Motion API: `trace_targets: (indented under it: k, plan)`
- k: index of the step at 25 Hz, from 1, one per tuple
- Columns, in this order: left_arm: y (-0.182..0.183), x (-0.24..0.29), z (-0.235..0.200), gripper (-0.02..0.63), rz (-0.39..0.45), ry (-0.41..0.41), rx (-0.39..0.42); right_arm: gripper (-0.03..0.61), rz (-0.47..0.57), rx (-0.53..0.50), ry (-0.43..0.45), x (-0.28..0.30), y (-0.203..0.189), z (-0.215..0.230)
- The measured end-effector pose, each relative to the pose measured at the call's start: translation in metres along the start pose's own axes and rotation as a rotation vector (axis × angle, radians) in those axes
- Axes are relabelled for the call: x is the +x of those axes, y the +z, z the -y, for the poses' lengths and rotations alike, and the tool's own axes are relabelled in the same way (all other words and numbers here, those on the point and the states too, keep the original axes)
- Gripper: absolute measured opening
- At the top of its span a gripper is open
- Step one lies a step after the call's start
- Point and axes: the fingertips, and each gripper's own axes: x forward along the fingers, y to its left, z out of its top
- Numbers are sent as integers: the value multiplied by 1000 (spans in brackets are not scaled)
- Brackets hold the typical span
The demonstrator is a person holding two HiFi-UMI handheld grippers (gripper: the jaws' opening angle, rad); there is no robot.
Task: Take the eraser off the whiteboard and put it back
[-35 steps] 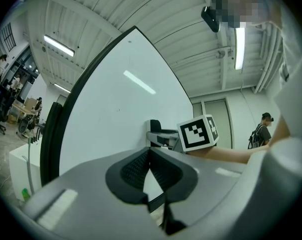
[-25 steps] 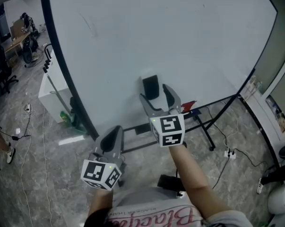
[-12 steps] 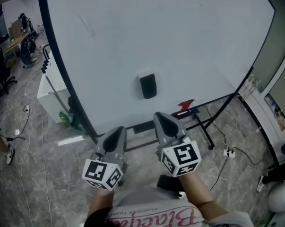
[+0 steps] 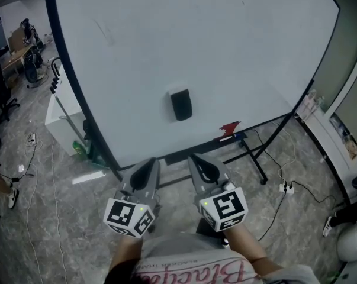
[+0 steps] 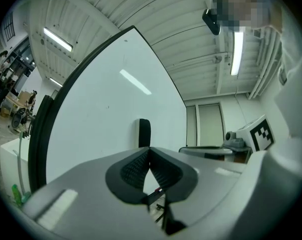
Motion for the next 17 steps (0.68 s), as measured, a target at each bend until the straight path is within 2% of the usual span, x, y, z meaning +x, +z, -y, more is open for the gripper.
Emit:
trace_targets:
  k: [17]
  plan:
    - [-1, -6, 5, -2, 4, -1, -1, 0, 11, -7, 12, -10, 7, -9]
